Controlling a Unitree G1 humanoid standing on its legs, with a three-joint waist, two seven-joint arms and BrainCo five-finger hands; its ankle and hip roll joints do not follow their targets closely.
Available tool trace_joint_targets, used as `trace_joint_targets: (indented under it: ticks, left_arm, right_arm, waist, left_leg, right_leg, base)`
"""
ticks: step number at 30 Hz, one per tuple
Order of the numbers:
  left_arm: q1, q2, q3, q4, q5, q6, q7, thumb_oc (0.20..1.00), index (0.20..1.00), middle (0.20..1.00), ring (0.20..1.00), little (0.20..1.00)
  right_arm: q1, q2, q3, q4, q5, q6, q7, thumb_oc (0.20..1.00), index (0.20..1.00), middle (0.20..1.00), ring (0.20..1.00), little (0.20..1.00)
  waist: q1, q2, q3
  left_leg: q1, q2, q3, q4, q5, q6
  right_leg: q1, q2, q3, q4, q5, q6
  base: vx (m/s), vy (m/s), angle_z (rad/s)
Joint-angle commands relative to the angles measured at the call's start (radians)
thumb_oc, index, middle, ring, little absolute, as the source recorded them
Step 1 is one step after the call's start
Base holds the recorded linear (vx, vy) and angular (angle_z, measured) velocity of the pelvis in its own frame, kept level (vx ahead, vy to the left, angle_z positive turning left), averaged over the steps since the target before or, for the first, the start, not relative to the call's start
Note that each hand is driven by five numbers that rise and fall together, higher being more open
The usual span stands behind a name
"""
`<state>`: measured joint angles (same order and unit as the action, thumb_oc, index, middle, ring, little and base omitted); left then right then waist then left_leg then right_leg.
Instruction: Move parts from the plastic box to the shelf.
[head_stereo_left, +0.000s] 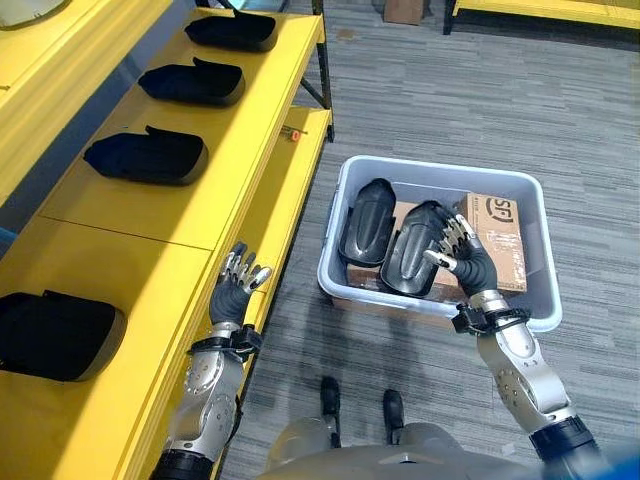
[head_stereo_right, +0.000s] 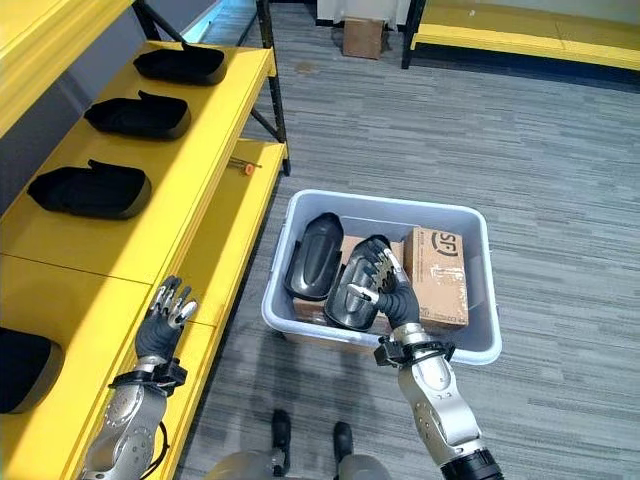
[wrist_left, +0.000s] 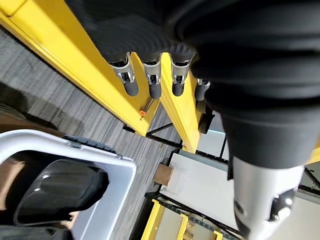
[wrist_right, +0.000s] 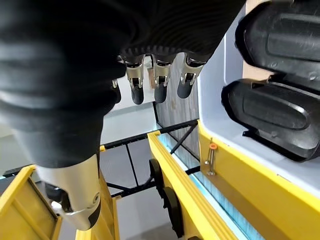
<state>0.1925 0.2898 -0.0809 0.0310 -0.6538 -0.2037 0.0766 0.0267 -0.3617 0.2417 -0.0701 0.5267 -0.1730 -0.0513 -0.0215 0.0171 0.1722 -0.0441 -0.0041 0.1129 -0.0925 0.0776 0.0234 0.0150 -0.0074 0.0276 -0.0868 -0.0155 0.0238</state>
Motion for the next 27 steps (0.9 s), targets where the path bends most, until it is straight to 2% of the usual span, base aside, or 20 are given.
trace_joint_targets:
  ticks: [1, 4, 5, 6, 9, 10, 11, 13, 14, 16, 17, 19, 20, 21, 23, 24, 25, 26, 27]
  left_arm:
    - [0.018, 0.045, 0.009, -0.055, 0.037, -0.044, -0.016, 1.0, 1.0, 1.0, 1.0, 1.0]
    - [0.008, 0.054, 0.003, -0.062, 0.039, -0.045, -0.016, 1.0, 1.0, 1.0, 1.0, 1.0]
    - [-0.02, 0.066, -0.01, -0.067, 0.04, -0.044, -0.013, 1.0, 1.0, 1.0, 1.0, 1.0]
    - [-0.021, 0.066, -0.009, -0.066, 0.04, -0.044, -0.013, 1.0, 1.0, 1.0, 1.0, 1.0]
    - [-0.084, 0.086, -0.026, -0.069, 0.042, -0.057, 0.006, 1.0, 1.0, 1.0, 1.0, 1.0]
    - [-0.103, 0.09, -0.024, -0.069, 0.043, -0.063, 0.02, 1.0, 1.0, 1.0, 1.0, 1.0]
    - [-0.116, 0.092, -0.017, -0.072, 0.035, -0.07, 0.033, 1.0, 1.0, 1.0, 1.0, 1.0]
    - [-0.128, 0.095, -0.008, -0.08, 0.021, -0.079, 0.044, 1.0, 1.0, 1.0, 1.0, 1.0]
    - [-0.143, 0.096, -0.014, -0.076, 0.017, -0.077, 0.047, 1.0, 1.0, 1.0, 1.0, 1.0]
    - [-0.163, 0.089, -0.033, -0.06, 0.019, -0.079, 0.043, 1.0, 1.0, 1.0, 1.0, 1.0]
    - [-0.169, 0.079, -0.047, -0.068, 0.012, -0.078, 0.043, 1.0, 1.0, 1.0, 1.0, 1.0]
    - [-0.209, 0.074, -0.086, -0.067, 0.001, -0.075, 0.038, 1.0, 1.0, 1.0, 1.0, 1.0]
    - [-0.21, 0.074, -0.086, -0.067, 0.001, -0.075, 0.038, 1.0, 1.0, 1.0, 1.0, 1.0]
    - [-0.242, 0.07, -0.113, -0.06, -0.002, -0.075, 0.049, 1.0, 1.0, 1.0, 1.0, 1.0]
    - [-0.271, 0.068, -0.12, -0.052, -0.003, -0.078, 0.063, 1.0, 1.0, 1.0, 1.0, 1.0]
    - [-0.277, 0.067, -0.122, -0.049, -0.003, -0.08, 0.068, 1.0, 1.0, 1.0, 1.0, 1.0]
    - [-0.28, 0.066, -0.121, -0.049, -0.003, -0.081, 0.069, 1.0, 1.0, 1.0, 1.0, 1.0]
    - [-0.29, 0.064, -0.125, -0.041, 0.001, -0.081, 0.076, 1.0, 1.0, 1.0, 1.0, 1.0]
    - [-0.31, 0.061, -0.128, -0.03, 0.005, -0.084, 0.091, 1.0, 1.0, 1.0, 1.0, 1.0]
  right_arm:
    - [0.011, 0.026, -0.016, -0.033, 0.005, -0.034, 0.009, 1.0, 1.0, 1.0, 1.0, 1.0]
    - [0.004, 0.026, -0.011, -0.035, 0.0, -0.032, 0.01, 1.0, 1.0, 1.0, 1.0, 1.0]
    - [-0.012, 0.032, -0.002, -0.035, -0.009, -0.031, 0.006, 1.0, 1.0, 1.0, 1.0, 1.0]
    - [-0.013, 0.032, -0.002, -0.035, -0.009, -0.031, 0.006, 1.0, 1.0, 1.0, 1.0, 1.0]
    - [-0.091, 0.04, 0.024, -0.028, -0.024, -0.038, -0.015, 1.0, 1.0, 1.0, 1.0, 1.0]
    - [-0.122, 0.046, 0.038, -0.028, -0.03, -0.041, -0.026, 1.0, 1.0, 1.0, 1.0, 1.0]
    - [-0.168, 0.055, 0.057, -0.019, -0.046, -0.044, -0.047, 1.0, 1.0, 1.0, 1.0, 1.0]
    - [-0.233, 0.048, 0.074, -0.004, -0.089, -0.045, -0.065, 1.0, 1.0, 1.0, 1.0, 1.0]
    - [-0.256, 0.042, 0.074, 0.008, -0.094, -0.044, -0.074, 1.0, 1.0, 1.0, 1.0, 1.0]
    - [-0.285, 0.037, 0.084, 0.031, -0.104, -0.038, -0.083, 1.0, 1.0, 1.0, 1.0, 1.0]
    - [-0.324, 0.023, 0.087, 0.05, -0.109, -0.038, -0.095, 1.0, 1.0, 1.0, 1.0, 1.0]
    - [-0.397, -0.001, 0.091, 0.094, -0.118, -0.04, -0.128, 1.0, 1.0, 1.0, 1.0, 1.0]
    - [-0.399, -0.001, 0.092, 0.095, -0.118, -0.04, -0.128, 1.0, 1.0, 1.0, 1.0, 1.0]
    - [-0.482, -0.012, 0.105, 0.145, -0.126, -0.038, -0.163, 1.0, 1.0, 1.0, 1.0, 1.0]
    - [-0.554, -0.018, 0.107, 0.178, -0.115, -0.039, -0.185, 1.0, 1.0, 1.0, 1.0, 1.0]
    - [-0.575, -0.021, 0.108, 0.187, -0.117, -0.038, -0.195, 1.0, 1.0, 1.0, 1.0, 1.0]
    - [-0.578, -0.022, 0.108, 0.188, -0.117, -0.039, -0.195, 1.0, 1.0, 1.0, 1.0, 1.0]
    - [-0.601, -0.023, 0.107, 0.202, -0.12, -0.037, -0.208, 1.0, 1.0, 1.0, 1.0, 1.0]
    - [-0.66, -0.019, 0.101, 0.235, -0.119, -0.041, -0.236, 1.0, 1.0, 1.0, 1.0, 1.0]
  waist:
    - [0.002, -0.034, -0.079]
    - [0.0, -0.036, -0.077]
    - [-0.007, -0.038, -0.059]
    - [-0.005, -0.038, -0.061]
    - [-0.016, -0.039, -0.009]
    - [-0.01, -0.034, 0.002]
    - [0.007, -0.031, 0.006]
    - [0.038, -0.035, 0.023]
    - [0.048, -0.053, 0.032]
    - [0.045, -0.067, 0.041]
    - [0.046, -0.064, 0.042]
    - [0.042, -0.051, 0.077]
    - [0.041, -0.05, 0.076]
    - [0.042, -0.04, 0.106]
    - [0.044, -0.037, 0.128]
    - [0.045, -0.032, 0.132]
    - [0.045, -0.035, 0.136]
    - [0.046, -0.031, 0.138]
    - [0.048, -0.028, 0.153]
  left_leg:
    - [-0.045, 0.029, 0.047, 0.036, -0.032, -0.024]
    - [-0.046, 0.022, 0.059, 0.053, -0.053, -0.014]
    - [-0.047, 0.019, 0.067, 0.067, -0.071, -0.002]
    - [-0.051, 0.021, 0.069, 0.067, -0.069, -0.002]
    - [-0.079, 0.029, 0.091, 0.087, -0.073, 0.007]
    - [-0.087, 0.036, 0.103, 0.089, -0.075, 0.007]
    - [-0.091, 0.047, 0.128, 0.097, -0.084, -0.002]
    - [-0.097, 0.076, 0.162, 0.12, -0.097, -0.02]
    - [-0.119, 0.087, 0.166, 0.152, -0.101, -0.034]
    - [-0.148, 0.096, 0.152, 0.163, -0.088, -0.049]
    - [-0.159, 0.105, 0.151, 0.159, -0.08, -0.061]
    - [-0.2, 0.133, 0.143, 0.172, -0.059, -0.083]
    - [-0.202, 0.133, 0.143, 0.173, -0.059, -0.083]
    - [-0.237, 0.153, 0.143, 0.183, -0.047, -0.098]
    - [-0.252, 0.165, 0.149, 0.185, -0.044, -0.104]
    - [-0.247, 0.17, 0.142, 0.182, -0.061, -0.115]
    - [-0.259, 0.169, 0.152, 0.184, -0.042, -0.107]
    - [-0.254, 0.173, 0.146, 0.181, -0.059, -0.118]
    - [-0.268, 0.177, 0.15, 0.179, -0.054, -0.123]
  right_leg:
    - [-0.049, -0.107, 0.005, 0.057, 0.017, 0.111]
    - [-0.062, -0.114, 0.019, 0.075, 0.019, 0.122]
    - [-0.102, -0.111, 0.033, 0.142, 0.016, 0.134]
    - [-0.108, -0.109, 0.036, 0.143, 0.018, 0.133]
    - [-0.217, -0.091, 0.042, 0.265, 0.051, 0.169]
    - [-0.243, -0.1, 0.018, 0.282, 0.05, 0.17]
    - [-0.241, -0.167, -0.064, 0.242, 0.07, 0.157]
    - [-0.244, -0.263, -0.198, 0.179, 0.121, 0.145]
    - [-0.219, -0.291, -0.241, 0.145, 0.137, 0.146]
    - [-0.248, -0.275, -0.236, 0.155, 0.128, 0.141]
    - [-0.258, -0.274, -0.281, 0.145, 0.14, 0.142]
    - [-0.29, -0.255, -0.303, 0.162, 0.122, 0.135]
    - [-0.291, -0.255, -0.304, 0.163, 0.122, 0.135]
    - [-0.333, -0.238, -0.308, 0.178, 0.112, 0.127]
    - [-0.366, -0.228, -0.302, 0.194, 0.107, 0.126]
    - [-0.37, -0.223, -0.293, 0.2, 0.087, 0.136]
    - [-0.381, -0.225, -0.296, 0.198, 0.104, 0.126]
    - [-0.384, -0.22, -0.29, 0.205, 0.086, 0.136]
    - [-0.412, -0.215, -0.283, 0.213, 0.087, 0.136]
  base:
    - [0.05, 0.079, -0.39]
    - [0.02, 0.104, -0.39]
    - [0.0, 0.11, -0.3]
    - [-0.06, 0.099, -0.3]
    - [-0.14, 0.046, -0.31]
    - [-0.07, 0.01, -0.65]
    - [-0.02, -0.035, -0.78]
    - [-0.02, -0.202, -0.8]
    - [-0.03, -0.304, -0.9]
    - [-0.01, -0.28, -0.26]
    - [-0.03, -0.355, 0.52]
    - [-0.04, -0.269, 0.24]
    - [-0.07, -0.19, -0.06]
    - [-0.03, -0.177, -0.05]
    - [0.01, -0.143, -0.11]
    - [-0.02, -0.053, -0.12]
    - [0.06, -0.03, -0.17]
    - [0.0, -0.058, -0.15]
    - [0.06, -0.067, -0.11]
